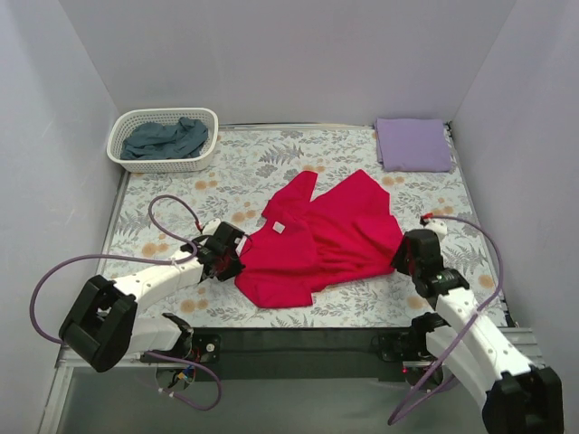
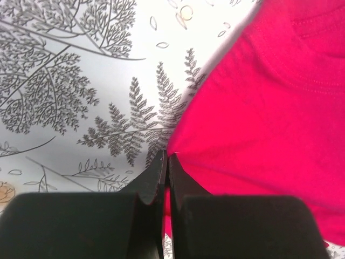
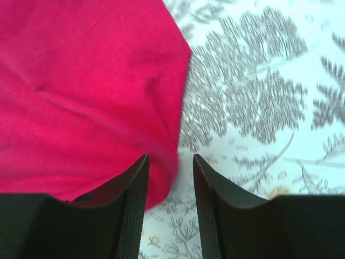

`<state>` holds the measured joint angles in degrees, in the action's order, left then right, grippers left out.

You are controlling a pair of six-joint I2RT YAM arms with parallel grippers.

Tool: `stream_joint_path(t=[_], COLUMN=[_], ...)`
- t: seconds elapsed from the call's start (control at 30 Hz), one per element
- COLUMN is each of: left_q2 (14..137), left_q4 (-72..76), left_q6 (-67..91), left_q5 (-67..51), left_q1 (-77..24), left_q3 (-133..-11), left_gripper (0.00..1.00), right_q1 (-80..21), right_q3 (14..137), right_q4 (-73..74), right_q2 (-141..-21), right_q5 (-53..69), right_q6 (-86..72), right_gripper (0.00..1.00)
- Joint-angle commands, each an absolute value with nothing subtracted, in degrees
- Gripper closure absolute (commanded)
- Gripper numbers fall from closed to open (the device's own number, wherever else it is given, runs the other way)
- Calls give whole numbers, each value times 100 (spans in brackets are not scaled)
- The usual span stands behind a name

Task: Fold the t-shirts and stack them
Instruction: Move the tshirt to the center of the board

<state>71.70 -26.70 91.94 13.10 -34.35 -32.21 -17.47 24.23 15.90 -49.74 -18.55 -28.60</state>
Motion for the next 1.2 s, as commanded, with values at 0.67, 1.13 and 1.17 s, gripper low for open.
stream_joint_path(t=[0.67, 1.13, 1.17], left_q2=[5854, 6975, 7126], left_q4=[-4175, -3306, -3044], left_q6=[9369, 8113, 8051], left_q5=[1881, 1197, 1143], left_q1=[-3437, -3454, -3472], left_q3=[-3497, -5026, -5097], left_gripper=[97, 43, 43], right_q1=[-1933, -2391, -2391], right_q3=[4534, 5388, 5388], right_q4=[1635, 1784, 1810], right_q2=[-7487, -9053, -9070], right_q5=[281, -1089, -1186], right_q6=[-853, -677, -685], right_gripper=[41, 57, 62])
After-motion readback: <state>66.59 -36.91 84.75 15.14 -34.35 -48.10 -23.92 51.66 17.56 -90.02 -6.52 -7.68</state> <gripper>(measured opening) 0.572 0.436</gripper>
